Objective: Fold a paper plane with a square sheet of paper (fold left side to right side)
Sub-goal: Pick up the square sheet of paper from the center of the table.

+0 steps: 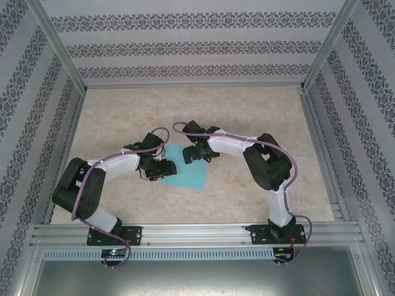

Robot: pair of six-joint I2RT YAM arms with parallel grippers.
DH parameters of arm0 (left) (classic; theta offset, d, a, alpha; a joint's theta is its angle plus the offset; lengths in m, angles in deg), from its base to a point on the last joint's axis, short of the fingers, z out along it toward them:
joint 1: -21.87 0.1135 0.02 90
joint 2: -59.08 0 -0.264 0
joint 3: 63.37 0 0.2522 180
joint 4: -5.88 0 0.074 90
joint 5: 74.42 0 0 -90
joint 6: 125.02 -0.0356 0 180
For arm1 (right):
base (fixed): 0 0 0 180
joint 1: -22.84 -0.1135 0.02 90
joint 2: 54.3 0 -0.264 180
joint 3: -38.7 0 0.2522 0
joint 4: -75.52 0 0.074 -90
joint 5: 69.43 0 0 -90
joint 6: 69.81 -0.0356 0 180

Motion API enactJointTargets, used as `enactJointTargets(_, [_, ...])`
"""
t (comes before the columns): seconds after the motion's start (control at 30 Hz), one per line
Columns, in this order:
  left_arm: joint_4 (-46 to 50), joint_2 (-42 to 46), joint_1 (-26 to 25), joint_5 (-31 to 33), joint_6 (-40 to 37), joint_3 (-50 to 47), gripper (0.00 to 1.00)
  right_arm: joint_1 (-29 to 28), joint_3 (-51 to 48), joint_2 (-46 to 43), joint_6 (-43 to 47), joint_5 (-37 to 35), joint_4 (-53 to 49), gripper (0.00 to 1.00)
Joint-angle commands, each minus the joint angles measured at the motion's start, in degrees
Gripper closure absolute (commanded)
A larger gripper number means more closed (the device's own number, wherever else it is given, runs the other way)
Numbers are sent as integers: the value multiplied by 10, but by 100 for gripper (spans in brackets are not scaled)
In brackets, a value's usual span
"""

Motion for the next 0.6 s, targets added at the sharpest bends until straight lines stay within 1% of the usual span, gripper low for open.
enactJointTargets(0.0, [-18, -14, 3, 12, -12, -14, 41, -27, 15, 19, -2, 61, -18, 2])
enactJointTargets(0.2, [-37, -9, 3, 14, -1, -25, 42, -40, 18, 17, -10, 68, -17, 2])
enactJointTargets(0.3, [-47, -4, 3, 13, 3, -28, 42, -38, 9, 9, -12, 72, -8, 6])
enactJointTargets(0.33, [-50, -2, 3, 12, 5, -29, 42, -36, 5, 5, -11, 76, -2, 9])
enactJointTargets(0.47, [-62, 17, 4, 11, 11, -29, 42, -24, -24, -11, -15, 119, 40, 32])
enactJointTargets(0.57, [-77, 42, 10, 9, 12, -30, 42, -14, -46, -22, -25, 160, 76, 45])
